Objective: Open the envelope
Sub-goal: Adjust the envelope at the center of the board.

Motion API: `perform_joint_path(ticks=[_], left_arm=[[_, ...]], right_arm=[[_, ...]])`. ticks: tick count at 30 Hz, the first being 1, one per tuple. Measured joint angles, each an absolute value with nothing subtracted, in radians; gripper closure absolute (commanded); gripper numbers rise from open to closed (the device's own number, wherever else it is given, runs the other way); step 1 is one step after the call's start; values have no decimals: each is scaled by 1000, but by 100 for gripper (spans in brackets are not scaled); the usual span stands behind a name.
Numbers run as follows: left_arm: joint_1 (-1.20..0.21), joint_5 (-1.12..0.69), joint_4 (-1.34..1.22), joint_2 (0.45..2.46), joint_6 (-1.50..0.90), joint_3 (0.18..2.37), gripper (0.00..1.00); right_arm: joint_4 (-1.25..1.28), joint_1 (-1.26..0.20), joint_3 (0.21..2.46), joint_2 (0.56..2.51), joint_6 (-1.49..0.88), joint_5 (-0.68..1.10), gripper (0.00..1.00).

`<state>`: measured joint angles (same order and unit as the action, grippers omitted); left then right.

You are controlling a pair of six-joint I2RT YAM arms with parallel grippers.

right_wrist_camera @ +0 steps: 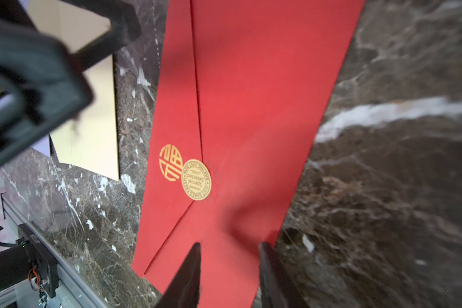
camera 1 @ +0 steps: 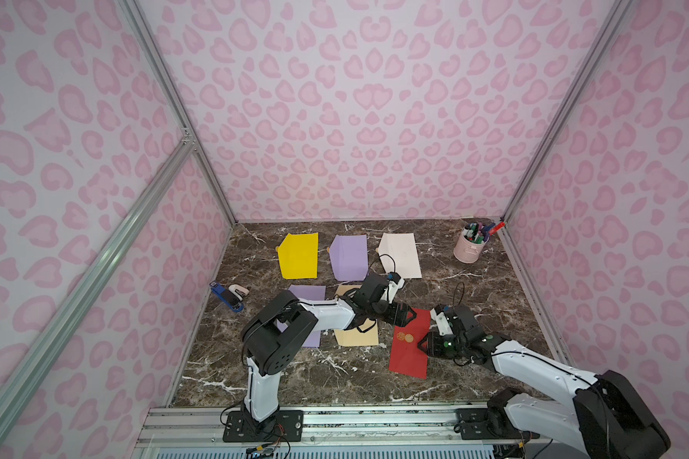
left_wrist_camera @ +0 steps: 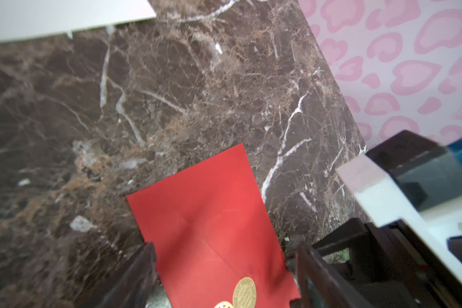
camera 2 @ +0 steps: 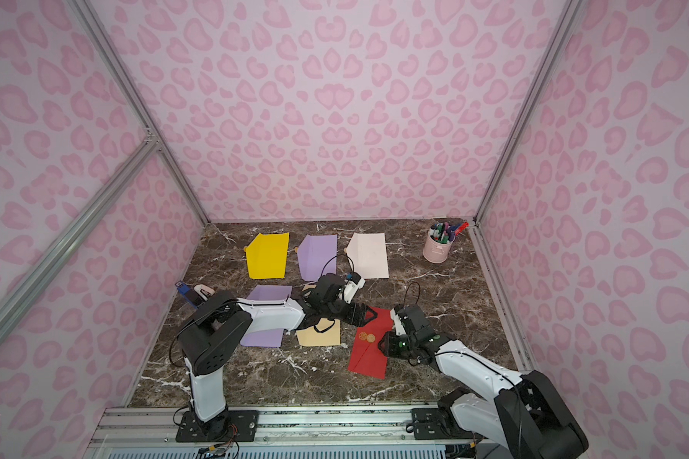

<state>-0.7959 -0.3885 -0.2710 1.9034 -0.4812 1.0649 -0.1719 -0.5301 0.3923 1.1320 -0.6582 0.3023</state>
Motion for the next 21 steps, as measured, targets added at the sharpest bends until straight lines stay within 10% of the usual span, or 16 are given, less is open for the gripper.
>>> perform_joint_path(ticks=[6, 14, 21], left_arm=[[-796, -327, -219, 1806, -416, 1070, 22], [-842, -324, -185, 1735, -394, 980, 92], [-934, -294, -142, 1719, -397, 934, 97]], right_arm=[[-207, -529, 484, 1066, -640, 280, 58], [-218, -363, 526, 1053, -596, 216, 57], [-177, -209, 560, 1194, -546, 288, 57]])
